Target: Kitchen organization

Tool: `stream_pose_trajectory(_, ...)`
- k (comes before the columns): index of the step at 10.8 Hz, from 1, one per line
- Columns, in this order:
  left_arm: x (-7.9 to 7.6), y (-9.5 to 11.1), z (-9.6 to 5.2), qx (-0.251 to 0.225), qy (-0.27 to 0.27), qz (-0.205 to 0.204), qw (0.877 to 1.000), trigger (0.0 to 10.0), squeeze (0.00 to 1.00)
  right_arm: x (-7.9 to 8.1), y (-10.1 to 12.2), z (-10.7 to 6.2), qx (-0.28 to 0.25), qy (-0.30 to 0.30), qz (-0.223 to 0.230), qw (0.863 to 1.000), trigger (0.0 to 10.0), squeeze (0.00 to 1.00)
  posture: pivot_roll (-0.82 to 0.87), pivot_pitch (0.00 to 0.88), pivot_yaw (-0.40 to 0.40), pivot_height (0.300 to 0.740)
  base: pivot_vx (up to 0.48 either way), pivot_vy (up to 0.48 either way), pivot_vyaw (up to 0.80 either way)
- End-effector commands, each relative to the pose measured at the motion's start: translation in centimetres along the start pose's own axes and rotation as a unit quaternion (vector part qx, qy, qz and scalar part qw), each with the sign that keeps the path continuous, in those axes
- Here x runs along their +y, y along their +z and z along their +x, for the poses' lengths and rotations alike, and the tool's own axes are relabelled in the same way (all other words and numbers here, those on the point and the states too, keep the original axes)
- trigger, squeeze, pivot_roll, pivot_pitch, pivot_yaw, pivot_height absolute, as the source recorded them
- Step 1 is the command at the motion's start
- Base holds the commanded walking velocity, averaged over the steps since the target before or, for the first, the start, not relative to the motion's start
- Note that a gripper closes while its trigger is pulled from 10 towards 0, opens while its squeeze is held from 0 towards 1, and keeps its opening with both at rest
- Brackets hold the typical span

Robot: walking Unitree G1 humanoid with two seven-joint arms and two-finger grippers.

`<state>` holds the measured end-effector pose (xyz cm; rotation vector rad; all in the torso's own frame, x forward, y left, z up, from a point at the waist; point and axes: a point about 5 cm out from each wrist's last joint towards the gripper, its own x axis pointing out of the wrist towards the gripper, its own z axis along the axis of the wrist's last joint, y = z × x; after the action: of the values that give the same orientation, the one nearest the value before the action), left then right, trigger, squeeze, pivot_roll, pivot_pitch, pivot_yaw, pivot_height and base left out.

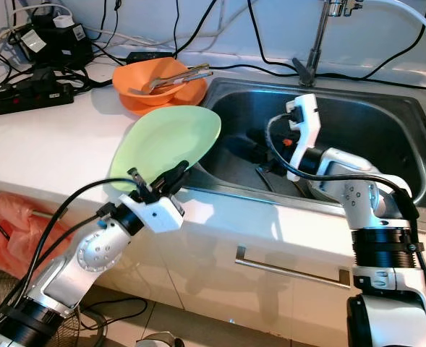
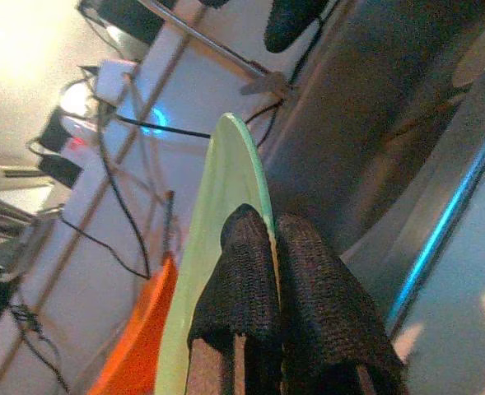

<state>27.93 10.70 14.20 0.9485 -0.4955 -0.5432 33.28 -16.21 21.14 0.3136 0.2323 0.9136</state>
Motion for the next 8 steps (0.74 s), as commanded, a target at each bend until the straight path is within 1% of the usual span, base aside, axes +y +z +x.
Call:
stream_pose_trajectory(1, 1.0, 0.5, 0.7, -0.024, 0.033, 0.019, 0.999, 0.0, 0.0, 0.5, 1.0, 0.2, -0.014, 0.007, -0.002, 1.0, 10.0, 0.0, 0.18, 0.015, 0.038, 0.74, 0.0, 0.0, 0.0)
stream_pose_trajectory(2, 0.7, 0.7, 1.1, -0.035, 0.032, 0.021, 0.999, 0.0, 0.0, 0.7, 1.1, 0.4, -0.017, 0.008, 0.003, 1.0, 10.0, 0.0, 0.18, 0.013, 0.041, 0.74, 0.0, 0.0, 0.0)
stream_pose_trajectory(3, 0.9, 1.0, 1.4, -0.046, 0.037, 0.026, 0.998, 0.0, 0.0, 0.7, 1.1, 0.4, -0.017, 0.007, 0.006, 1.0, 10.0, 0.0, 0.18, 0.013, 0.041, 0.74, 0.0, 0.0, 0.0)
stream_pose_trajectory(5, 2.1, 2.1, 2.1, -0.081, 0.065, 0.036, 0.994, 0.0, 0.0, 0.9, 1.0, 0.6, -0.017, 0.008, 0.015, 1.0, 10.0, 0.0, 0.17, 0.015, 0.042, 0.74, 0.0, 0.0, 0.0)
stream_pose_trajectory(6, 2.4, 2.5, 2.4, -0.093, 0.07, 0.041, 0.992, 0.0, 0.0, 1.0, 1.1, 0.7, -0.021, 0.009, 0.023, 0.999, 10.0, 0.0, 0.17, 0.015, 0.044, 0.74, 0.0, 0.0, 0.0)
stream_pose_trajectory(8, 2.5, 2.6, 2.6, -0.105, 0.069, 0.044, 0.991, 0.0, 0.0, 1.3, 1.2, 1.2, -0.03, 0.011, 0.041, 0.999, 10.0, 0.0, 0.17, 0.018, 0.048, 0.74, 0.0, 0.0, 0.0)
